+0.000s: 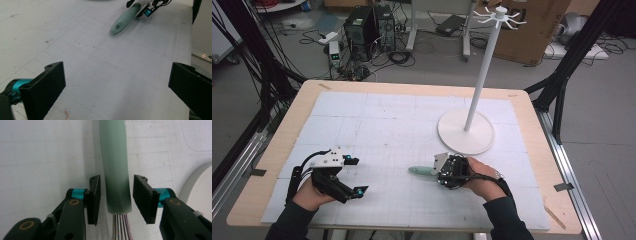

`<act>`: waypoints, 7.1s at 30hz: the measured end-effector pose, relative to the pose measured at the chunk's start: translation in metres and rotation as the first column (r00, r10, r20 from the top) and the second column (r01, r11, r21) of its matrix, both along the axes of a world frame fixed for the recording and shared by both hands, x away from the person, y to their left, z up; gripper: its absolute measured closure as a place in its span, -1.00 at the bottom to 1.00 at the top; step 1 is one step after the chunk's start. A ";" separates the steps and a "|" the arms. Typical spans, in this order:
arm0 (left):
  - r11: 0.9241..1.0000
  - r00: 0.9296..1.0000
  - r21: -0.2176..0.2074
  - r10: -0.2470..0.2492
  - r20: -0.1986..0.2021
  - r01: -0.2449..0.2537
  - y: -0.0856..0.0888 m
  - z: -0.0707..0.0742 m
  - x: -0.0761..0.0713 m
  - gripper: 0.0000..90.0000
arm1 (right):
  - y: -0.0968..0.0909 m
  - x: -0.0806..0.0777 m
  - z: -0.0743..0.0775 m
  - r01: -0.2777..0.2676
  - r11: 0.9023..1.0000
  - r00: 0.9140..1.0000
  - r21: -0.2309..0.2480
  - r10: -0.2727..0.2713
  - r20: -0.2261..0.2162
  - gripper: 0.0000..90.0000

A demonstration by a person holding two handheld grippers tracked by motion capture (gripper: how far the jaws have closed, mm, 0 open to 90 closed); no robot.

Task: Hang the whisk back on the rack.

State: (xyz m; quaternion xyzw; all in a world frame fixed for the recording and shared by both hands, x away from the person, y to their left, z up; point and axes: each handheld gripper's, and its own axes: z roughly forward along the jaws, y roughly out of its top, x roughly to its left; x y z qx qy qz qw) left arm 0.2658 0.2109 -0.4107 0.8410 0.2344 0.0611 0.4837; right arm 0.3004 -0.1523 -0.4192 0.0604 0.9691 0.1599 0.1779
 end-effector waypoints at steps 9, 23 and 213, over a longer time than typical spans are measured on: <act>1.000 1.000 0.012 -0.015 -0.008 0.015 -0.002 -0.001 0.000 -0.96 | 0.001 0.004 0.000 -0.006 1.000 1.000 -0.013 0.005 -0.028 0.51; 1.000 1.000 0.011 -0.014 -0.006 0.014 -0.002 -0.001 -0.001 -0.96 | 0.006 0.000 -0.001 -0.014 0.998 1.000 -0.054 0.013 -0.011 0.52; 0.999 0.999 -0.009 -0.048 -0.015 0.048 -0.003 -0.002 -0.002 -0.96 | -0.173 0.069 0.204 0.171 0.378 0.985 0.910 -0.074 -0.155 -0.18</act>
